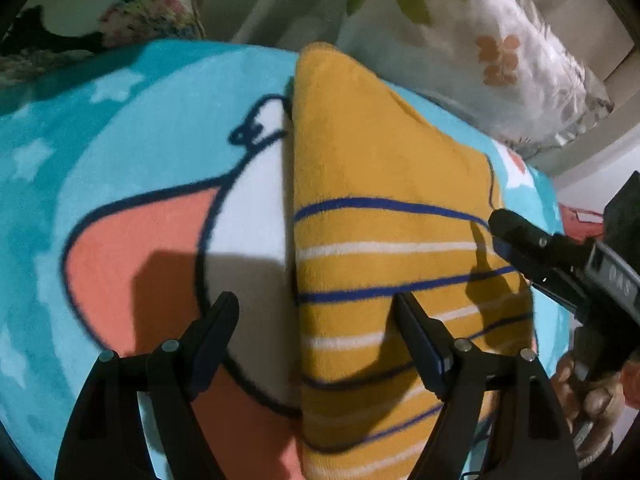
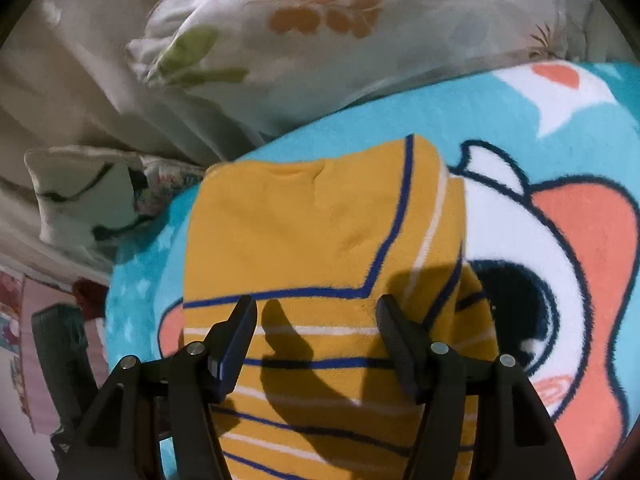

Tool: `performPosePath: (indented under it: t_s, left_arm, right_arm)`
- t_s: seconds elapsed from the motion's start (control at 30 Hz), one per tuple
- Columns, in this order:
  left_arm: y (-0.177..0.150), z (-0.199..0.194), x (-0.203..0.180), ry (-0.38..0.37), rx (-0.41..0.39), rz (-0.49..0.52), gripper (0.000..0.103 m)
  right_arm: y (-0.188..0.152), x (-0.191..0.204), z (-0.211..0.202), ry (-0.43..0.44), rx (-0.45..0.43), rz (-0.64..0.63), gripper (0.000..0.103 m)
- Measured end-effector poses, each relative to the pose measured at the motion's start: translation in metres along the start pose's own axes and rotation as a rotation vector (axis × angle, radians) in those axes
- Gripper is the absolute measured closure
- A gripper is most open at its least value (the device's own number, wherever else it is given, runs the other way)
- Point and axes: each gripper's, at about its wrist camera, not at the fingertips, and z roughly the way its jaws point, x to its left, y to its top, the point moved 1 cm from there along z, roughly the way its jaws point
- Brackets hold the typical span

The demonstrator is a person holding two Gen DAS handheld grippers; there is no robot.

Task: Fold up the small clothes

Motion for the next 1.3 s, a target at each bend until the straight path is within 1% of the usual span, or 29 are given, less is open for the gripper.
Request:
performPosePath:
  t_s: [0.03,0.07,0.13,0.2,0.23,0.3,0.4,0.47,0.57,0.73,0.77,0.93,1.07,1.2,1.23,1.27,1.3]
  left_arm:
    - [-0.004,-0.009,-0.001,0.015,-0.035,0.007,0.024]
    - [-0.007,-0.014,-0.001,0.028,-0.049,0.004,0.023]
    - [-0.019,-0.013,0.004,0.038,-0.033,-0.033,0.022]
    - [-0.035,-0.005,0.006,0.037,0.008,-0.072,0.022]
    - [-0.046,-0.004,0.005,0.051,0.018,-0.076,0.023]
    - [-0.060,-0.009,0.000,0.075,0.002,-0.067,0.022]
    - [-0.088,-0.016,-0.008,0.095,-0.020,-0.059,0.022]
    - [-0.104,-0.019,-0.010,0.110,-0.034,-0.078,0.022]
    - [-0.125,-0.023,-0.009,0.112,-0.039,-0.122,0.022]
    - [-0.155,-0.035,-0.020,0.138,-0.057,-0.124,0.022]
    - [-0.156,-0.036,-0.023,0.138,-0.059,-0.124,0.022]
    - [-0.183,-0.058,-0.032,0.149,-0.096,-0.110,0.022]
    - [-0.200,-0.082,-0.043,0.181,-0.168,-0.078,0.022]
    - [-0.210,-0.117,-0.057,0.237,-0.313,-0.043,0.022]
    - [-0.214,-0.128,-0.063,0.262,-0.363,-0.030,0.022]
    - [-0.216,-0.135,-0.064,0.278,-0.395,-0.021,0.022]
    - [-0.220,-0.146,-0.071,0.312,-0.452,-0.003,0.020]
  right_arm:
    - [0.003,-0.001,-0.006,0.020,-0.001,0.026,0.036]
    - [0.005,-0.002,-0.013,0.031,-0.007,0.028,0.036]
    - [0.001,0.000,-0.025,0.043,-0.011,0.003,0.036]
    - [-0.008,-0.005,-0.026,0.041,0.023,-0.003,0.035]
    - [-0.013,-0.008,-0.025,0.035,0.039,-0.009,0.035]
    - [-0.022,-0.017,-0.030,-0.015,0.052,-0.018,0.035]
    - [-0.043,-0.035,-0.048,-0.021,0.084,-0.025,0.035]
    - [-0.058,-0.042,-0.058,-0.053,0.092,-0.059,0.035]
    - [-0.086,-0.053,-0.071,-0.085,0.112,-0.090,0.035]
    - [-0.122,-0.060,-0.092,-0.153,0.110,-0.157,0.035]
    - [-0.127,-0.060,-0.096,-0.158,0.109,-0.162,0.034]
    - [-0.151,-0.060,-0.111,-0.201,0.102,-0.183,0.034]
    - [-0.164,-0.054,-0.122,-0.255,0.068,-0.233,0.033]
    - [-0.170,-0.044,-0.143,-0.289,0.001,-0.284,0.033]
    - [-0.171,-0.042,-0.146,-0.293,-0.012,-0.293,0.033]
    - [-0.172,-0.040,-0.150,-0.297,-0.023,-0.300,0.033]
    - [-0.173,-0.038,-0.154,-0.299,-0.039,-0.309,0.032]
